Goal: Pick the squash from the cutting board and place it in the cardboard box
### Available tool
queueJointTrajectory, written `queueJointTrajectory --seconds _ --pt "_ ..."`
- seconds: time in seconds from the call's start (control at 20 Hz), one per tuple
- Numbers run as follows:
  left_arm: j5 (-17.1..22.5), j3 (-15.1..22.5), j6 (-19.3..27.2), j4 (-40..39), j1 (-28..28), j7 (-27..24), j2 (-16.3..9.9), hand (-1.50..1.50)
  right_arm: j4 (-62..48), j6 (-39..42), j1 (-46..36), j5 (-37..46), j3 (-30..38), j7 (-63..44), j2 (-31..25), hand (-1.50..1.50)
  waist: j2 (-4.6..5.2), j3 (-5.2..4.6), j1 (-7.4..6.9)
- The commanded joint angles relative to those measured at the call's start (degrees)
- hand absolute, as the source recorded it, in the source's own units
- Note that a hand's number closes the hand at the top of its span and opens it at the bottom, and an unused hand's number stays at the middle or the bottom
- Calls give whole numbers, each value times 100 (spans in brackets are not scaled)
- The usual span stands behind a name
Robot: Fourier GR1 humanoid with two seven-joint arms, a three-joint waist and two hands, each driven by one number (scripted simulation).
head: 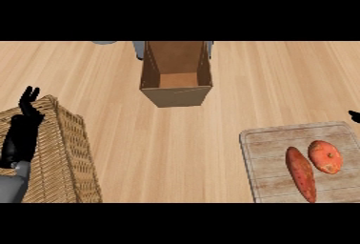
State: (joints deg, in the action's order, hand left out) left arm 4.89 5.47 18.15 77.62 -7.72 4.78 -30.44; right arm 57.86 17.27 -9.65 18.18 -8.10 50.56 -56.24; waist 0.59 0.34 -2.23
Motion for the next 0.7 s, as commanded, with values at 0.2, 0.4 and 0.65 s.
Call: queueJointTrajectory --seconds 0.2,0.4,0.65 --pt "-390 170 -22 -185 192 -148 -125 0 -1036 156 -977 1244 -924 446 330 -150 -19 -25 40" --pt "-75 -207 -371 -372 311 -469 -320 0 -1598 -171 -1476 1692 -1040 117 715 -150 -26 -30 74" --pt "-489 133 126 151 194 189 15 0 -1630 -169 -1619 1887 -1019 39 989 -150 -54 -29 146"
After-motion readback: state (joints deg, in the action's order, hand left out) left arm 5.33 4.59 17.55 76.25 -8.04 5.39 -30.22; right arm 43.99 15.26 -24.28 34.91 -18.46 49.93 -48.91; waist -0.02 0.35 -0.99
